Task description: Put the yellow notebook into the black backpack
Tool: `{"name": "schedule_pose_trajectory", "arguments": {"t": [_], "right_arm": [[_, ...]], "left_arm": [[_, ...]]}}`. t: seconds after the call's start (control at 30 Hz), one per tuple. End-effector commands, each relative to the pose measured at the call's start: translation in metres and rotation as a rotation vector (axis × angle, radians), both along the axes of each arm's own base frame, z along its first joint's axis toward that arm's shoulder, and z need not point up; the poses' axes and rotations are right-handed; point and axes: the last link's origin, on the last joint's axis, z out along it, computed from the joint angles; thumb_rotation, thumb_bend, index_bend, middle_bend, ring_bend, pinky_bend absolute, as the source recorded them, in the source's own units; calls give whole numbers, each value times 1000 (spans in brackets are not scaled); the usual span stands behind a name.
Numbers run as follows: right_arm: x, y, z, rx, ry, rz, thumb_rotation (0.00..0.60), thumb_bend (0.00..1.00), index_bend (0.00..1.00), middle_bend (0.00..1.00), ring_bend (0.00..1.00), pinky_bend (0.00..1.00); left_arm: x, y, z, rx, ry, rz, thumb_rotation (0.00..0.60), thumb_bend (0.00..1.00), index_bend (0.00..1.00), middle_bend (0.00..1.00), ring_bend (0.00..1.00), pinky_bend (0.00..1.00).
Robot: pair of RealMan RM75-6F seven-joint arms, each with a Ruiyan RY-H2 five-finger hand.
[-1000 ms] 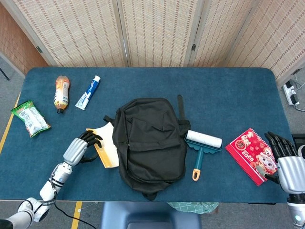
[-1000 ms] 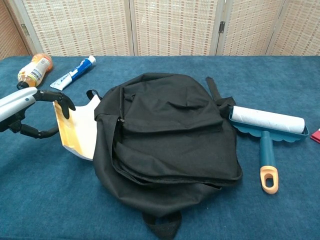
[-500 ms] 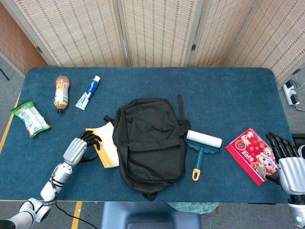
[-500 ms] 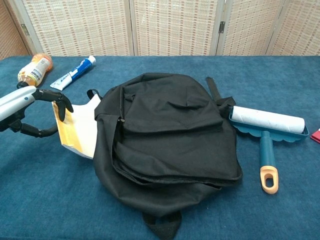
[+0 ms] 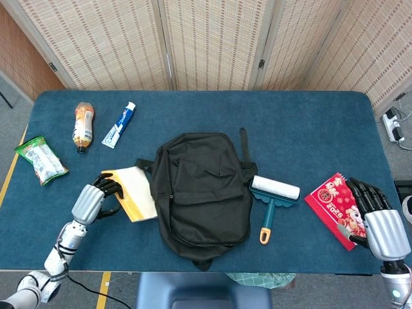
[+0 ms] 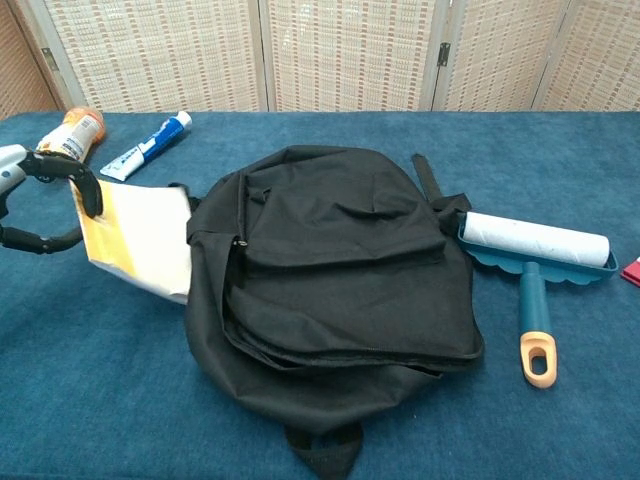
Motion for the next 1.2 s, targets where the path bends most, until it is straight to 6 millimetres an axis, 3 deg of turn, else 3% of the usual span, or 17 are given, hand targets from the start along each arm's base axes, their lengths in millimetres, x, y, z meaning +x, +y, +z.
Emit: {"name": "schedule_pose_trajectory", "arguments": {"t": [0.03, 0.3, 0.53, 0.77, 0.93, 1.2], "right_arm": [[5, -4, -6, 28, 5, 18, 600, 96, 34, 127, 132, 143], [27, -18, -35, 155, 17, 88, 600, 109, 48, 135, 137, 142], [57, -34, -82, 344, 15, 157, 600, 167, 171, 177, 165, 142], [92, -49, -133, 522, -1, 223, 600, 181, 269, 203, 187, 142], [109, -53, -163, 636, -26, 229, 600, 181, 281, 203, 189, 142], [120, -59, -190, 695, -21, 243, 600, 181, 300, 212, 201, 143]], "left_arm": [[-6, -4, 16, 61, 9, 3, 600, 506, 740, 574, 454, 262], [-11, -14, 45, 176, 41, -9, 600, 517, 742, 608, 478, 262], [-3, -24, 59, 243, 26, -61, 600, 513, 743, 614, 483, 264], [7, -32, 64, 267, 21, -107, 600, 507, 745, 615, 486, 265], [10, -37, 65, 264, 29, -118, 600, 506, 745, 615, 486, 265], [9, -40, 65, 261, 32, -105, 600, 506, 745, 615, 486, 265]]}}
